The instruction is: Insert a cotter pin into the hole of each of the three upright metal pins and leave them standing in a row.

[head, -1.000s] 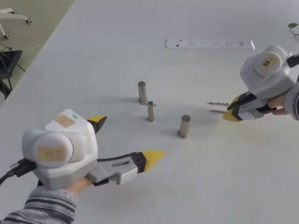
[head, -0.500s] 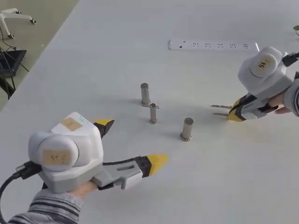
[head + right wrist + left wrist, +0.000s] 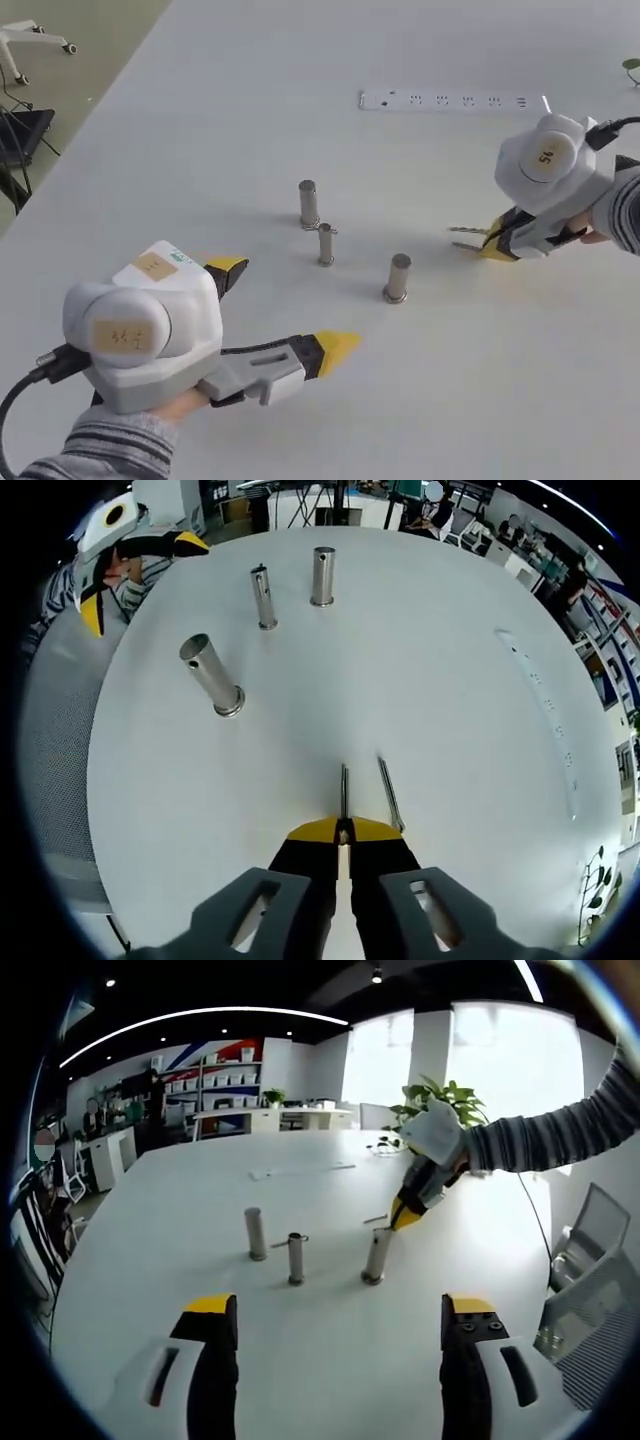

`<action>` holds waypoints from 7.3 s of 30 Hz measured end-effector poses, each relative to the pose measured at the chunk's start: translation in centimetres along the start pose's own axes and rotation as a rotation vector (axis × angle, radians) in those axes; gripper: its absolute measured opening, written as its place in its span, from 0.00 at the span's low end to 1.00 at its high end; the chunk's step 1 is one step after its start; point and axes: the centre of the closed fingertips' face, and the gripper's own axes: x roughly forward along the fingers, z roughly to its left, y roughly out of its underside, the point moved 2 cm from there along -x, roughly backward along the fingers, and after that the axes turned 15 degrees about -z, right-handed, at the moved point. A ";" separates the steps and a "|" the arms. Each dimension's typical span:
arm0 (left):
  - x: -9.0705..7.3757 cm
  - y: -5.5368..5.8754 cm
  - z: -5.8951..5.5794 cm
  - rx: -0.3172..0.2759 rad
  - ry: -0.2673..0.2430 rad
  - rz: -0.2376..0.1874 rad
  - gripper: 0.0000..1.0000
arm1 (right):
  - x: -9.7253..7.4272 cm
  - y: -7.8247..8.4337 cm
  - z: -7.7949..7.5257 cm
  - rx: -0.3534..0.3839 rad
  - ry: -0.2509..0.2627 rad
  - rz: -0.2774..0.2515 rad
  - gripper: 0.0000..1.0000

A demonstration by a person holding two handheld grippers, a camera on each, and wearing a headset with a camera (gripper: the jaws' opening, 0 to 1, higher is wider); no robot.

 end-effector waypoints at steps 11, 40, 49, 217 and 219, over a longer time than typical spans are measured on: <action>0.1 -0.5 -0.5 -0.031 0.014 -0.012 0.73 | -1.0 -2.0 0.9 -0.033 0.046 -0.080 0.00; 3.5 -3.1 -3.6 -0.191 0.167 -0.007 0.32 | -3.7 -9.5 7.4 -0.314 0.003 -0.315 0.00; 3.7 -3.5 -4.3 -0.248 0.196 -0.006 0.22 | -3.7 -10.7 9.2 -0.402 -0.031 -0.357 0.00; 10.3 2.4 -4.5 0.162 0.120 0.038 0.21 | -1.9 -4.8 7.1 -0.104 -0.154 -0.119 0.00; 10.6 2.5 -4.5 0.165 0.118 0.041 0.21 | -1.8 -4.9 7.0 -0.109 -0.154 -0.119 0.00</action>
